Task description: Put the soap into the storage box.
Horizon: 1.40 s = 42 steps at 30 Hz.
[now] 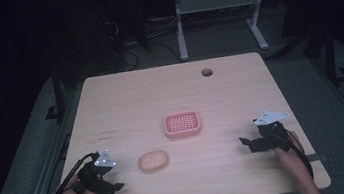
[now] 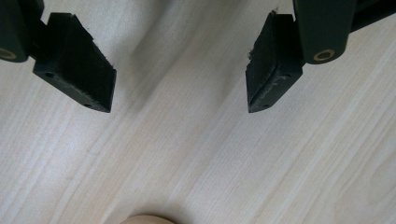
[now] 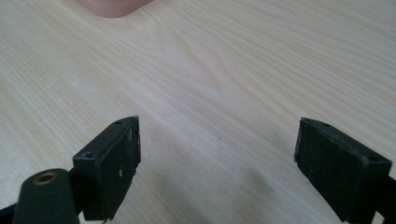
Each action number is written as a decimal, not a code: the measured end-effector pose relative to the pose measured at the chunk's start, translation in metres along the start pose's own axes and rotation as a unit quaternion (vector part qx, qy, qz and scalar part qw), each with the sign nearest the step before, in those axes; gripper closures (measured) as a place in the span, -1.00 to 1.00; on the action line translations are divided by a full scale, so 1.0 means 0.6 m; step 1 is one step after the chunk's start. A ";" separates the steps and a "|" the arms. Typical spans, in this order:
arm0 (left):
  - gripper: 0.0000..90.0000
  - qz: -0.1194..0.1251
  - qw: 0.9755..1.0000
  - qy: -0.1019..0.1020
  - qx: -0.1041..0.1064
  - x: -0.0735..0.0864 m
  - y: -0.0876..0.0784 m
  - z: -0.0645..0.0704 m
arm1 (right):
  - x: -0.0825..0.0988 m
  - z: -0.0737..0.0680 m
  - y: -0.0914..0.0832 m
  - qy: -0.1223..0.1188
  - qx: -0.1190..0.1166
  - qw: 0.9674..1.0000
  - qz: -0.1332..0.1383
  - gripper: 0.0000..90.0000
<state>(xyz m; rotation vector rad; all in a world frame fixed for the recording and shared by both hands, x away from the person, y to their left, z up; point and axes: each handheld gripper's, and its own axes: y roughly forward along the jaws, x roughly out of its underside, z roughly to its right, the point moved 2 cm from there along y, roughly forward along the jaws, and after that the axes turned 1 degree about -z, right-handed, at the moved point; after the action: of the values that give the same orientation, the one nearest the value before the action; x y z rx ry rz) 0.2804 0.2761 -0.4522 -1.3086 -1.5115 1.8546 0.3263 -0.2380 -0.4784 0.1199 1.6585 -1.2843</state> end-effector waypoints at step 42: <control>-0.49 -0.025 0.996 0.078 0.021 -0.127 0.023 0.015 | 0.000 -0.002 -0.003 0.000 -0.006 1.000 0.005 -0.69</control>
<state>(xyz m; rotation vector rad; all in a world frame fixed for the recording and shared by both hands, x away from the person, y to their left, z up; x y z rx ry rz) 0.3121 0.2072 -0.4346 -1.3506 -1.4041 1.7021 0.3243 -0.2378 -0.4775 0.1201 1.6635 -1.2672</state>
